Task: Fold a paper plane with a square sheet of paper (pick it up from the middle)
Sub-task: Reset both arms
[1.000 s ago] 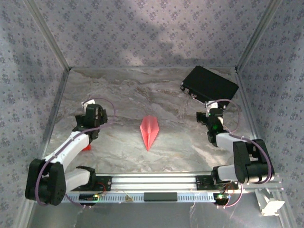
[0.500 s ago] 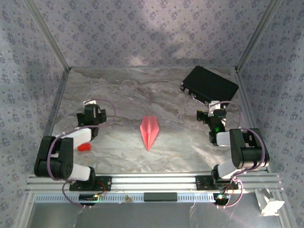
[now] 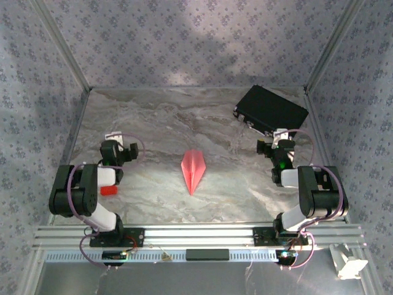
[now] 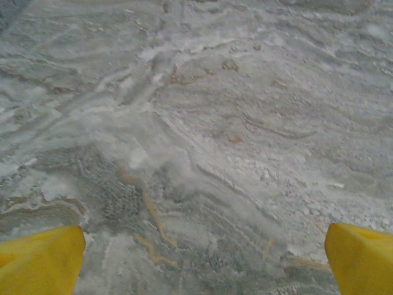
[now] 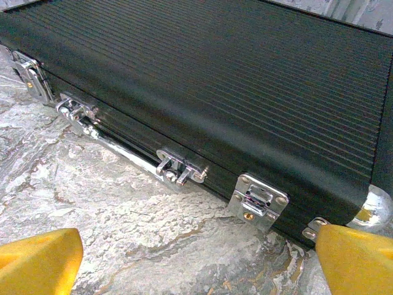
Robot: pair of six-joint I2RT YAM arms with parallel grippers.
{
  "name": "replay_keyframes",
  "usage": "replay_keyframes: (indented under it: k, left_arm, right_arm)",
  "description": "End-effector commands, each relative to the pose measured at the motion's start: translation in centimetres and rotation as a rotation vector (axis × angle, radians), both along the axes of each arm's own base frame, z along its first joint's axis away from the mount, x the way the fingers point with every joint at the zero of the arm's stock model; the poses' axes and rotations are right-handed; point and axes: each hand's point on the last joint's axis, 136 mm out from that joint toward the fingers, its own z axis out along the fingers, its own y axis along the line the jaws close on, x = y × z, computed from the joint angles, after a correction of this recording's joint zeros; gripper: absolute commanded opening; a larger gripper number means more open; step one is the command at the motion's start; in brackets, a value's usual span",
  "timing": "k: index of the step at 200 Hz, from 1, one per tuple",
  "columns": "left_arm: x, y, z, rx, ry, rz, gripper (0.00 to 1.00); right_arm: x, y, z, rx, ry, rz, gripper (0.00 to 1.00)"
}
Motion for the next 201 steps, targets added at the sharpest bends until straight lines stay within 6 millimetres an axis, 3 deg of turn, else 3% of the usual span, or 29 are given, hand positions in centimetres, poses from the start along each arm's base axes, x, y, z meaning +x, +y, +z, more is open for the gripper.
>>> replay_keyframes:
  k: [1,29,201]
  left_arm:
    - [1.5,-0.2,3.0,-0.007,-0.123,-0.019,1.00]
    - [0.9,1.5,3.3,0.038,-0.148,0.114,1.00]
    - [0.8,1.5,3.2,0.038,-0.147,0.115,1.00]
  right_arm:
    - [0.4,-0.1,0.2,0.020,0.001,-0.007,0.99]
    - [0.5,-0.1,0.2,0.017,0.000,-0.006,0.99]
    - [0.4,-0.1,0.1,0.017,0.003,-0.006,0.99]
